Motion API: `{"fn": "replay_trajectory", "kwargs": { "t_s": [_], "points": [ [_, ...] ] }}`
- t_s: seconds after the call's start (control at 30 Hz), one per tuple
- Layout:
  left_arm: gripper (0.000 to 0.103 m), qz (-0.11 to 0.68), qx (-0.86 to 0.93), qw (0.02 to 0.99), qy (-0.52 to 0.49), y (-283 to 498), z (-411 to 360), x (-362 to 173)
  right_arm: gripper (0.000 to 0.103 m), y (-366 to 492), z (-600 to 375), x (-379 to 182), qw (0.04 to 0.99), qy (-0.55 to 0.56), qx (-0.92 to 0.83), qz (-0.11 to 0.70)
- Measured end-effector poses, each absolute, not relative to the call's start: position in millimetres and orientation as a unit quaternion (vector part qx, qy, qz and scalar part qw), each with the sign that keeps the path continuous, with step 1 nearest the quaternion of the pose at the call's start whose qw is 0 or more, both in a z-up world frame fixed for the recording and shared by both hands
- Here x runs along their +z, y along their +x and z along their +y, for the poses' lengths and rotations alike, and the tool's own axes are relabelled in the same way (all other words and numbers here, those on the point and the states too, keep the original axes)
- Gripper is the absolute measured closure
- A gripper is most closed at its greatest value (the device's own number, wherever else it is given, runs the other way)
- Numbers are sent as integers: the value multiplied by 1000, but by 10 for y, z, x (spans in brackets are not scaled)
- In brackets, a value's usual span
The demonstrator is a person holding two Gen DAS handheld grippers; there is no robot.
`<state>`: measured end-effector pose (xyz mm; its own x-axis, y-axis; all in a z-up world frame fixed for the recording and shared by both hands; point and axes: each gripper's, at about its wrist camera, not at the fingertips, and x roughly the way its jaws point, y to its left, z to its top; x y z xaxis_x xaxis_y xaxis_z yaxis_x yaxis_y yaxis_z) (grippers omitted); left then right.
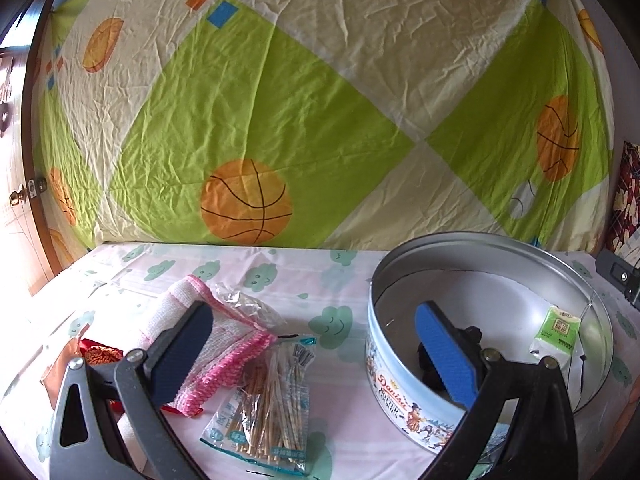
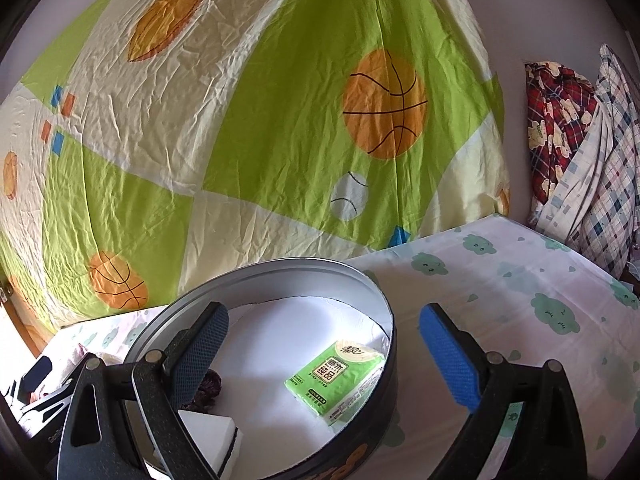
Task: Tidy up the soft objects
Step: 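Withdraw both tools from the tin and move toward the white knit glove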
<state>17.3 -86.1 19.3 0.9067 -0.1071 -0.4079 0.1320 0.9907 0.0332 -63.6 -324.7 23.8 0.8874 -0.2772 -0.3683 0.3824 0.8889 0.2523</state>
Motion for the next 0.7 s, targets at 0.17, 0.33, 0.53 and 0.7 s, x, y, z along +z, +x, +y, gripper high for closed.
{"fn": "replay_trajectory", "kwargs": {
  "t_s": [0.17,0.33,0.53,0.7],
  "points": [
    [0,210,-57,976,28,185,-835,184,5,-640,-3238,243,959,158,-174,160],
    [0,213,-54,975,25,197,-807,179,5,-650,-3240,245,959,157,-177,157],
    [0,215,-52,975,34,198,-833,158,5,-649,-3241,243,958,155,-181,158],
    [0,215,-54,975,36,190,-841,145,5,-657,-3218,250,959,147,-187,153]
  ]
}}
